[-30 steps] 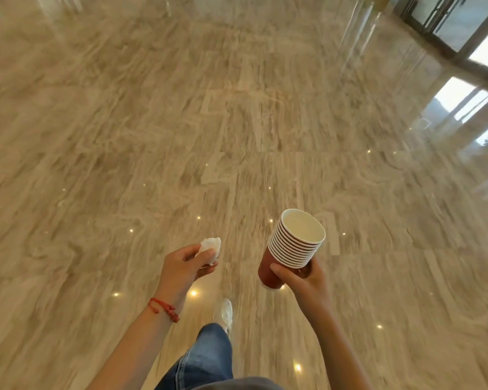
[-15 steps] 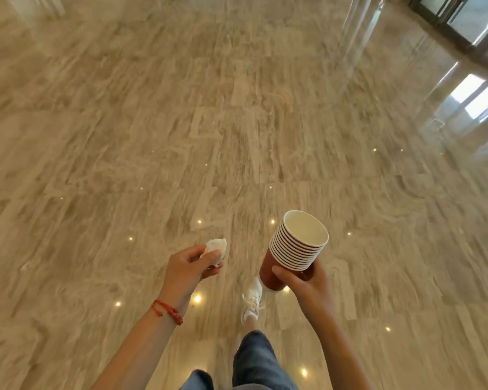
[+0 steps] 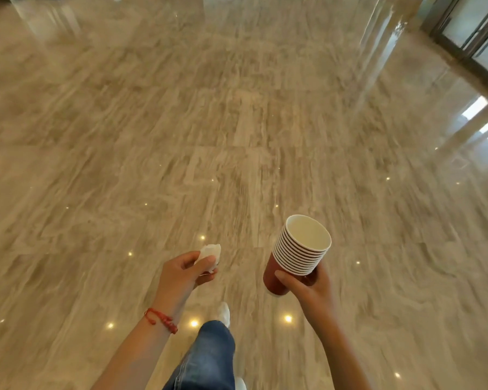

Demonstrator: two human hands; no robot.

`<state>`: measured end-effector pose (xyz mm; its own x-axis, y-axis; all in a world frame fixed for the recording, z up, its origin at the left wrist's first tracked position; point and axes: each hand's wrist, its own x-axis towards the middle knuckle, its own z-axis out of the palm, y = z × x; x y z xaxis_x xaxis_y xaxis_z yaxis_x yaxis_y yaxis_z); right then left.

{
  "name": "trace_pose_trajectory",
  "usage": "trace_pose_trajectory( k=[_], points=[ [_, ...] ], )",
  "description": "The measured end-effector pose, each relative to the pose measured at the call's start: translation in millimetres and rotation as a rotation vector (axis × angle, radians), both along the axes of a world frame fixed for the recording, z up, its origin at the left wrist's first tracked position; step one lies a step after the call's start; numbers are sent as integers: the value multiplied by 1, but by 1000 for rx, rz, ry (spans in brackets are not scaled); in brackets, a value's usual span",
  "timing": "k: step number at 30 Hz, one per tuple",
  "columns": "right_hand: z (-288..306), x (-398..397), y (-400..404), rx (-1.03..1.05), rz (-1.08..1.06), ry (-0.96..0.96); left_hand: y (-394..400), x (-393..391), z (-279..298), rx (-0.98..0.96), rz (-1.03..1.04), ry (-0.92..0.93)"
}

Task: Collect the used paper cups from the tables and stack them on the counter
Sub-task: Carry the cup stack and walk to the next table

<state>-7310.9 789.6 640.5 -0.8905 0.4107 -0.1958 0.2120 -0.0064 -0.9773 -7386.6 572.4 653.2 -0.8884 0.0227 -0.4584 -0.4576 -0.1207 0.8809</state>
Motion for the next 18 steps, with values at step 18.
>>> trace_pose_trajectory(
  k=[18],
  points=[
    [9, -461, 140, 5, -55, -1, 158, -484, 9, 11, -87, 36]
  ],
)
